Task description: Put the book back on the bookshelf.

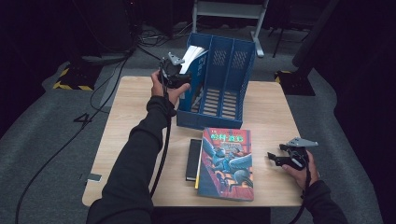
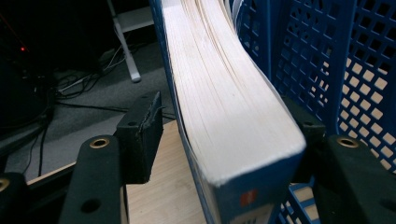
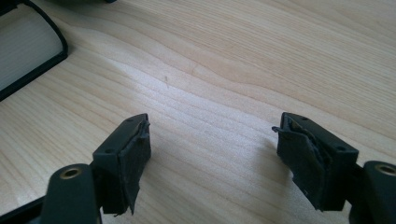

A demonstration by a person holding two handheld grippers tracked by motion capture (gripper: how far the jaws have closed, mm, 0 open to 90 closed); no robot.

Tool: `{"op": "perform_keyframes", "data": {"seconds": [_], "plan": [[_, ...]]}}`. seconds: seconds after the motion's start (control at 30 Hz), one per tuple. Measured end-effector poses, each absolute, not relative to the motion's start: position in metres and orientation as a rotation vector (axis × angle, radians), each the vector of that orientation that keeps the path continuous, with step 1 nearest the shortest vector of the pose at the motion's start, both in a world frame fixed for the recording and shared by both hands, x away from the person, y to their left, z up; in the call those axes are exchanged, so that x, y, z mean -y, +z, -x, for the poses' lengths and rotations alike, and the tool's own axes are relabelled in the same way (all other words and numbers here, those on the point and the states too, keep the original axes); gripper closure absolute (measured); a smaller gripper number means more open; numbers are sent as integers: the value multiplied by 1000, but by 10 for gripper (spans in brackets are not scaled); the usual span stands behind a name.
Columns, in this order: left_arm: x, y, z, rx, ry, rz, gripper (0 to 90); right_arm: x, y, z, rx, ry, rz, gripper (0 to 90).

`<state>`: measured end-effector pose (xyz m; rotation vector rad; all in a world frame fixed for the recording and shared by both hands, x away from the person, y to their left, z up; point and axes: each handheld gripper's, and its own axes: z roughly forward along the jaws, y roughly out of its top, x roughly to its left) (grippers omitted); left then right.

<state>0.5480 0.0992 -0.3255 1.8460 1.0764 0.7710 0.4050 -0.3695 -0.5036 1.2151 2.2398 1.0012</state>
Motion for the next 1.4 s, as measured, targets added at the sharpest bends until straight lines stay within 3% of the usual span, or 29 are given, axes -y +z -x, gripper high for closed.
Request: {"op": "perform_keyframes", "data": {"seconds": [0.8,1.4], "plan": [[-129,-323,-508,-959,776,-1922,384,369,-504,-405,-2239,1000,-1216,260],[-160,-374,-484,-961,696,-2030,376,369,-504,-405,-2239,1000,-1218,260]]}}
